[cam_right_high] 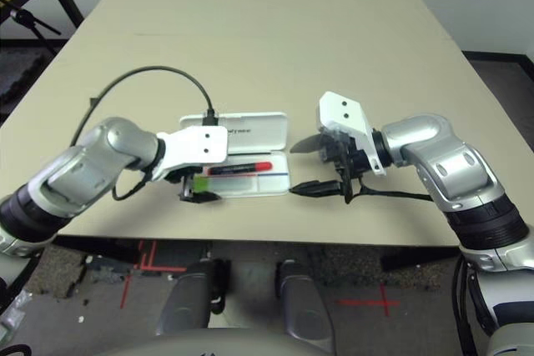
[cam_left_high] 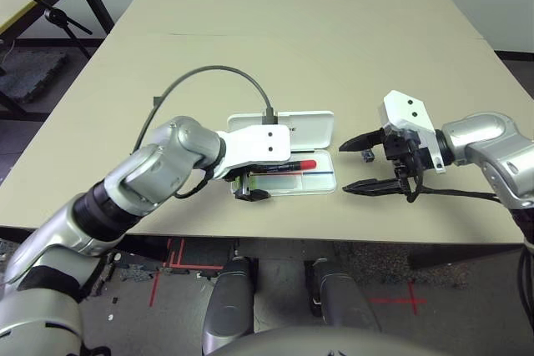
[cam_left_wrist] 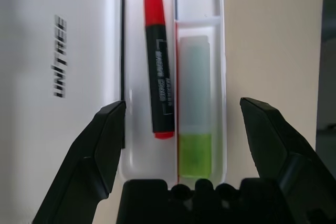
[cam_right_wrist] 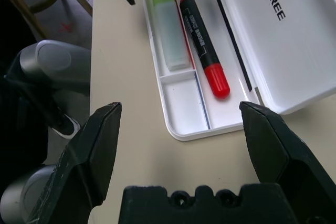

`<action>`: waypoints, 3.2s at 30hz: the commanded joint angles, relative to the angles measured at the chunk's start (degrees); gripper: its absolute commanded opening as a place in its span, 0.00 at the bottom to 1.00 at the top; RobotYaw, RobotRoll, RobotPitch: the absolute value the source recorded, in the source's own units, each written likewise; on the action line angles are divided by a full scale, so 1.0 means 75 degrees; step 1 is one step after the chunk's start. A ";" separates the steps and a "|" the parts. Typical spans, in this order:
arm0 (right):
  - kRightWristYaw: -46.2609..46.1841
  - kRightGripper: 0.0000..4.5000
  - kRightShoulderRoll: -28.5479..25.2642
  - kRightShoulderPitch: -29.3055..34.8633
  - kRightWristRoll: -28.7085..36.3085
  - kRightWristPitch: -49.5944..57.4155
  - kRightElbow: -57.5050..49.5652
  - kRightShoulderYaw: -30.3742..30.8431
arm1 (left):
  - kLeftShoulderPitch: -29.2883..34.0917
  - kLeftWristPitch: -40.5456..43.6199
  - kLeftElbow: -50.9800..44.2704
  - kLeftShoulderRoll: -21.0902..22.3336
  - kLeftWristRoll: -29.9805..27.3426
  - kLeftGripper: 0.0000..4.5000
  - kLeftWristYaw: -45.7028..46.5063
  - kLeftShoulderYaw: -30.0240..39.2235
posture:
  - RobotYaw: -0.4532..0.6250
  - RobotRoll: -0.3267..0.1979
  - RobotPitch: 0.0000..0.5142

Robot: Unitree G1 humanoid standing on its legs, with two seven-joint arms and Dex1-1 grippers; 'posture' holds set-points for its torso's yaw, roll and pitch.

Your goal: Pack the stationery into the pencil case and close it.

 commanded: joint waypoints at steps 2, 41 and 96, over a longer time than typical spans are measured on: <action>-0.0093 1.00 -0.0040 0.0007 0.0280 0.0208 0.0008 -0.0415 | 0.0357 -0.0508 -0.0608 0.0282 -0.0671 0.99 -0.0240 0.0949 | 0.51 0.62 0.23; -0.8612 1.00 0.3823 -0.0199 -0.1275 0.7498 -0.1830 -0.2671 | 0.0326 -0.2086 0.0380 0.0382 -0.1226 0.99 -0.0635 0.1456 | 0.36 0.62 0.22; -0.7159 0.07 0.2644 -0.0426 -0.0929 0.5554 -0.0200 -0.1189 | 0.0324 -0.1704 -0.0021 0.0373 -0.1225 1.00 -0.0392 0.1470 | 0.40 0.62 0.22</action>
